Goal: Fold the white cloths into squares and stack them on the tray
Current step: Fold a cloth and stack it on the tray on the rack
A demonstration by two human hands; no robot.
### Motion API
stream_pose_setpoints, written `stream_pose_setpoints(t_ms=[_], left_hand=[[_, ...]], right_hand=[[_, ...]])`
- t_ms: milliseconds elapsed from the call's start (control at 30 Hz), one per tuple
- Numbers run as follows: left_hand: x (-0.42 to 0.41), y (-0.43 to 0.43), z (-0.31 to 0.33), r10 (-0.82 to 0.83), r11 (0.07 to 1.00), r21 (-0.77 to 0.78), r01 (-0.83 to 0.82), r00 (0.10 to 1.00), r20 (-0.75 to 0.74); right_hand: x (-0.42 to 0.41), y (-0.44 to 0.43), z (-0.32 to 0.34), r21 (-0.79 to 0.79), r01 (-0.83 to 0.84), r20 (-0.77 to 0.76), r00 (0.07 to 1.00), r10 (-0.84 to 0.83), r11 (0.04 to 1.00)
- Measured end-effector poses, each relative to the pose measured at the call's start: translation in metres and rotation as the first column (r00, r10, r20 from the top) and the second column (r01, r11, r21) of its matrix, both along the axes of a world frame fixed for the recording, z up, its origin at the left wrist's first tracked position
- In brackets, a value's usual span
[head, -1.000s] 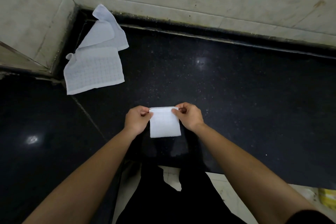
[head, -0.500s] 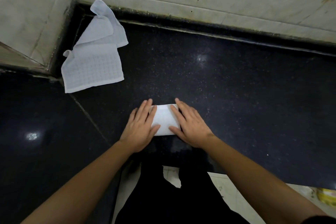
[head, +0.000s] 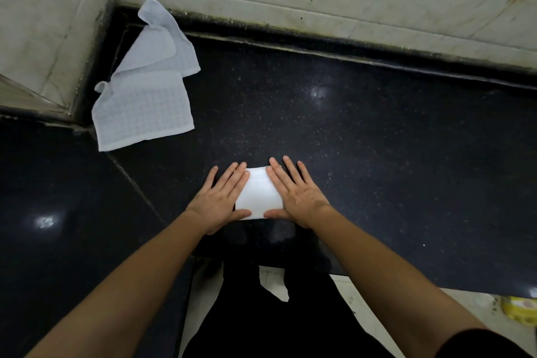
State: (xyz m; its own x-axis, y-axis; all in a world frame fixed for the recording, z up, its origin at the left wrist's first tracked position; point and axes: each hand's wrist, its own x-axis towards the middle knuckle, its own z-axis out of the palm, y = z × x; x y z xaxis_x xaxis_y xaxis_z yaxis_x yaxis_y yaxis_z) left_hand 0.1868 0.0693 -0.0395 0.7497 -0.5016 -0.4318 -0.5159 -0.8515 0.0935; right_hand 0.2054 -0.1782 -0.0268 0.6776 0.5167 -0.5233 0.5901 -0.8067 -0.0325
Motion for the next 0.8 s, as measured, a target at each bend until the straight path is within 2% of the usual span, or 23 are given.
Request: stream_pose_setpoints(t_ms=[67, 133, 167, 267, 333, 400, 500, 667, 733, 800], left_hand=[[-0.001, -0.004, 0.006, 0.034, 0.999, -0.015, -0.034, 0.999, -0.007], [-0.005, -0.009, 0.012, 0.138, 0.987, -0.073, -0.142, 0.989, -0.056], [-0.009, -0.012, 0.014, 0.217, 0.966, -0.126, -0.226, 0.973, -0.079], [-0.027, -0.021, 0.02, 0.438, 0.862, -0.259, -0.437, 0.897, -0.055], [-0.039, -0.028, 0.023, 0.543, 0.79, -0.311, -0.528, 0.838, -0.043], [-0.05, -0.037, 0.028, 0.621, 0.727, -0.331, -0.602, 0.782, -0.058], [-0.06, -0.047, 0.034, 0.696, 0.665, -0.293, -0.687, 0.713, -0.09], [-0.065, -0.048, 0.036, 0.74, 0.579, -0.239, -0.779, 0.626, -0.245], [-0.06, -0.044, 0.038, 0.738, 0.579, -0.235, -0.781, 0.624, -0.256], [-0.048, -0.042, 0.042, 0.711, 0.631, -0.225, -0.742, 0.67, -0.215]], right_hand=[[-0.006, -0.003, 0.005, 0.061, 0.047, 0.007, 0.999, -0.048, 0.997], [-0.016, -0.006, 0.011, 0.199, 0.191, -0.003, 0.981, -0.195, 0.961], [-0.023, -0.007, 0.014, 0.285, 0.291, -0.018, 0.954, -0.298, 0.913], [-0.042, -0.006, 0.023, 0.443, 0.601, -0.138, 0.779, -0.611, 0.666], [-0.049, -0.005, 0.025, 0.41, 0.775, -0.31, 0.614, -0.726, 0.481], [-0.055, -0.004, 0.024, 0.372, 0.855, -0.401, 0.5, -0.768, 0.362], [-0.058, 0.001, 0.022, 0.347, 0.866, -0.398, 0.484, -0.78, 0.36], [-0.051, 0.005, 0.022, 0.279, 0.874, -0.403, 0.483, -0.777, 0.398], [-0.049, 0.003, 0.024, 0.309, 0.883, -0.445, 0.462, -0.767, 0.353], [-0.047, 0.001, 0.027, 0.352, 0.882, -0.506, 0.462, -0.729, 0.314]])
